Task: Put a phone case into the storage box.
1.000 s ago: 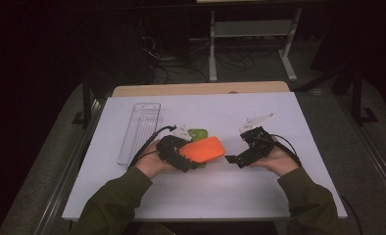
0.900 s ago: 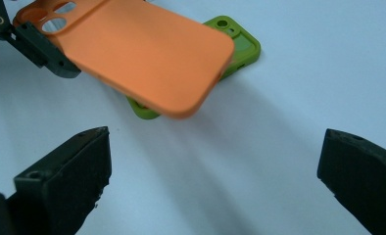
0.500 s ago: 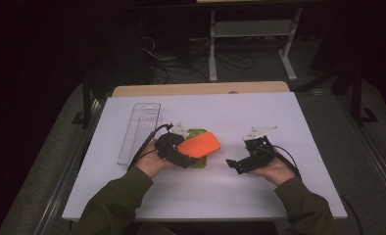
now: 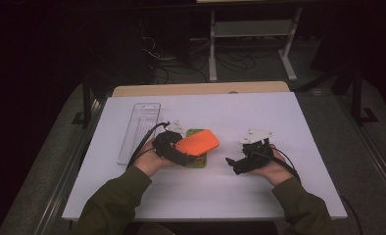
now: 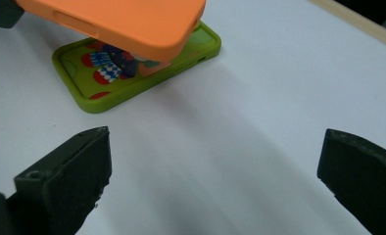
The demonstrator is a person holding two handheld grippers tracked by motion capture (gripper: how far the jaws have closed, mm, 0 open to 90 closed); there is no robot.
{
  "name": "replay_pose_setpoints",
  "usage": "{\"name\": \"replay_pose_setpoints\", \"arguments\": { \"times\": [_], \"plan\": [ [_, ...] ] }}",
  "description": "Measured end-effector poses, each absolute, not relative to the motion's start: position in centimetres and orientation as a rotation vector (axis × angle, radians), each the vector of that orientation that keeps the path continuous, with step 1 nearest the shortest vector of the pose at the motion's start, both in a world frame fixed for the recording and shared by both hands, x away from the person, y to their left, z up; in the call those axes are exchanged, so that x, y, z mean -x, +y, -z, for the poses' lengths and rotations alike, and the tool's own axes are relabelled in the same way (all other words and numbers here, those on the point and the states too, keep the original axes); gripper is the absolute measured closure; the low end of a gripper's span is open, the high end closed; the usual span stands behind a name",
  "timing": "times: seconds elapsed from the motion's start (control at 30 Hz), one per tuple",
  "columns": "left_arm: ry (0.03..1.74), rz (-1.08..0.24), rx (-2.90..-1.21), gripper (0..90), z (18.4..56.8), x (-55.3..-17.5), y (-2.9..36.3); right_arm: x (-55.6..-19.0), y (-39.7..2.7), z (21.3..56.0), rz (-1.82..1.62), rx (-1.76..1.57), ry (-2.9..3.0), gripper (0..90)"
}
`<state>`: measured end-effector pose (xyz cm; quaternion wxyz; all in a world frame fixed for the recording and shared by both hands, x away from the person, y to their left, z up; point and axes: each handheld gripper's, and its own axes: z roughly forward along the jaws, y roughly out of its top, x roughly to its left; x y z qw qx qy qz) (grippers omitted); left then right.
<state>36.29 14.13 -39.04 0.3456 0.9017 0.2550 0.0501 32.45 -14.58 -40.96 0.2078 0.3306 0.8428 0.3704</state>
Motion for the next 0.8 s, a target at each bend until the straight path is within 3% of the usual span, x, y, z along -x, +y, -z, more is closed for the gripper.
{"name": "replay_pose_setpoints", "arguments": {
  "times": [0.8],
  "plan": [
    [0.669, -0.121, -2.310, 15.4, 39.1, -36.0, 13.8, -31.3, -13.7, 40.7, -0.940, -0.636, 2.219, 0.0]
  ]
}}
